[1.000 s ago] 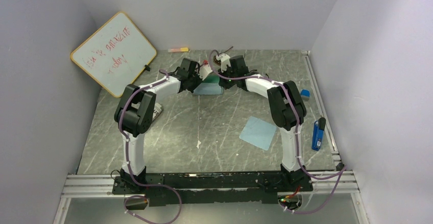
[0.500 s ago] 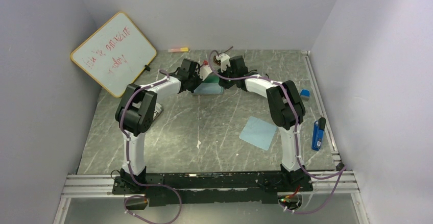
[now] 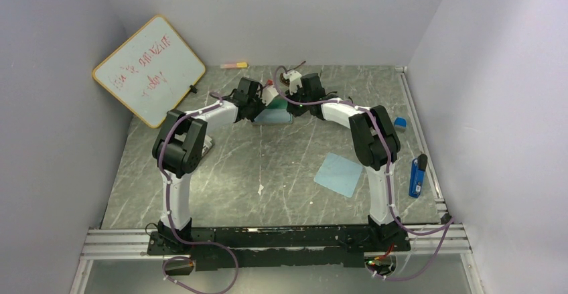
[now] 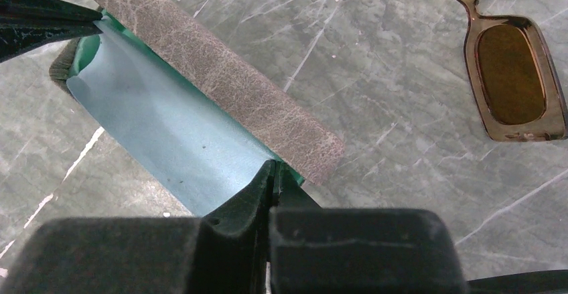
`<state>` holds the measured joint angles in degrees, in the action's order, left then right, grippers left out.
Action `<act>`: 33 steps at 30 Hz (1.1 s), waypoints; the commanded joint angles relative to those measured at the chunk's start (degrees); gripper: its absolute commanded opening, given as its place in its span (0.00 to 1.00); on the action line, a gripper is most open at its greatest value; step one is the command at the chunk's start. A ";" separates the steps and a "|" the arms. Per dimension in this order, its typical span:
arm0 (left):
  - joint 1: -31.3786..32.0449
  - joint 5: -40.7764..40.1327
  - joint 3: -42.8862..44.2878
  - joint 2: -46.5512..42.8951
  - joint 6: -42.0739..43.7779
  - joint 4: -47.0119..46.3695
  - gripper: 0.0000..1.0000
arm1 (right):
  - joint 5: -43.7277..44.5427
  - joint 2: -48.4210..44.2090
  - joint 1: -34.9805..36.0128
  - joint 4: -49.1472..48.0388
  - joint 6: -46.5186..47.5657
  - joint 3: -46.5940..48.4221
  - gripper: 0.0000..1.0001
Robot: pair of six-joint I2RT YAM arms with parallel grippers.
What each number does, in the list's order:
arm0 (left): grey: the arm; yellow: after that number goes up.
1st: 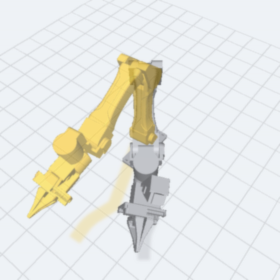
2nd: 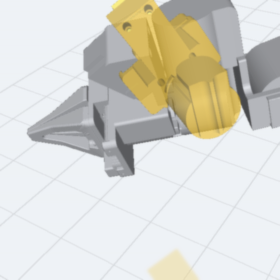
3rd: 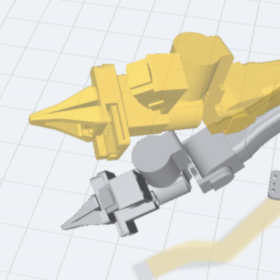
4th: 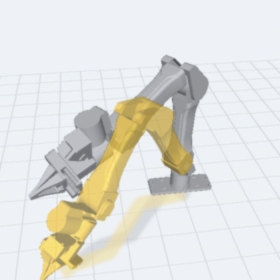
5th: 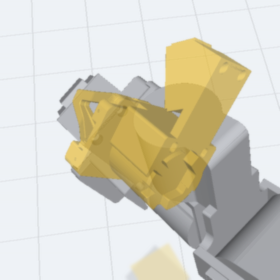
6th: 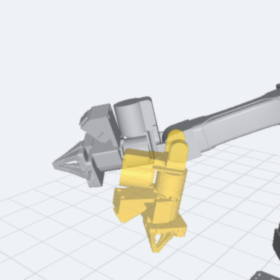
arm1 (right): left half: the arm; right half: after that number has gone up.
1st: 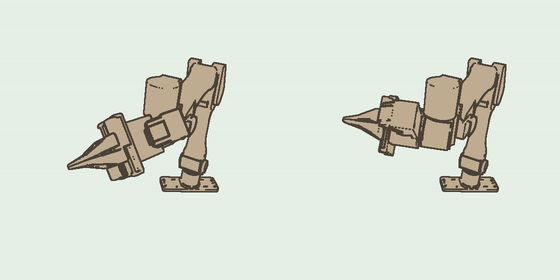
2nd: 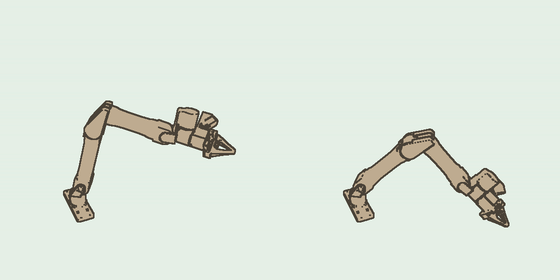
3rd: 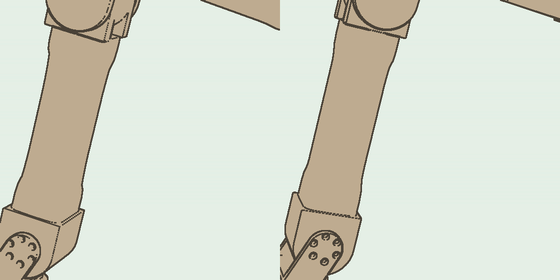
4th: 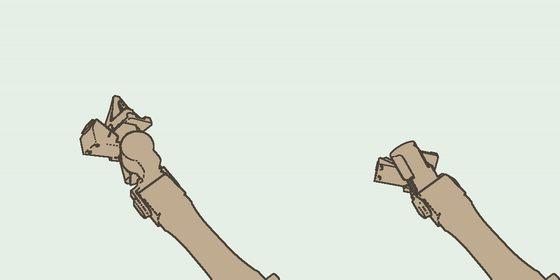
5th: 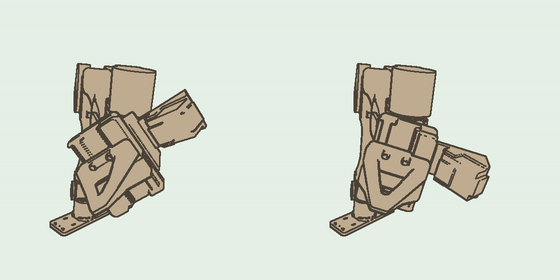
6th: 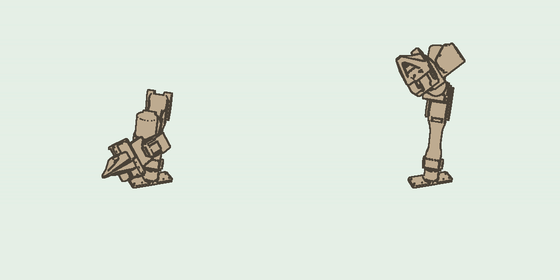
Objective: Organize the sunglasses
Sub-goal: Place the glasses cleaning cloth in the sunglasses case.
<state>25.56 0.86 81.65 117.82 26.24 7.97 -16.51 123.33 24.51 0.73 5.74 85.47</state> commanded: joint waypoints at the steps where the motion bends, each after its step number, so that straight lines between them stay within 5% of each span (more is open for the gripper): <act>1: -0.34 -0.78 0.75 -0.22 -0.20 -2.04 0.05 | 0.95 0.24 -0.17 -2.52 -0.80 2.42 0.00; 33: -0.34 -0.78 0.47 0.00 -0.10 -2.23 0.08 | -0.15 -0.27 -0.08 -2.79 -1.69 2.39 0.00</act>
<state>25.47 0.54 81.65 117.95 26.24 7.07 -16.40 123.87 24.51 -0.08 4.82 86.24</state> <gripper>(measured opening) 0.067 0.009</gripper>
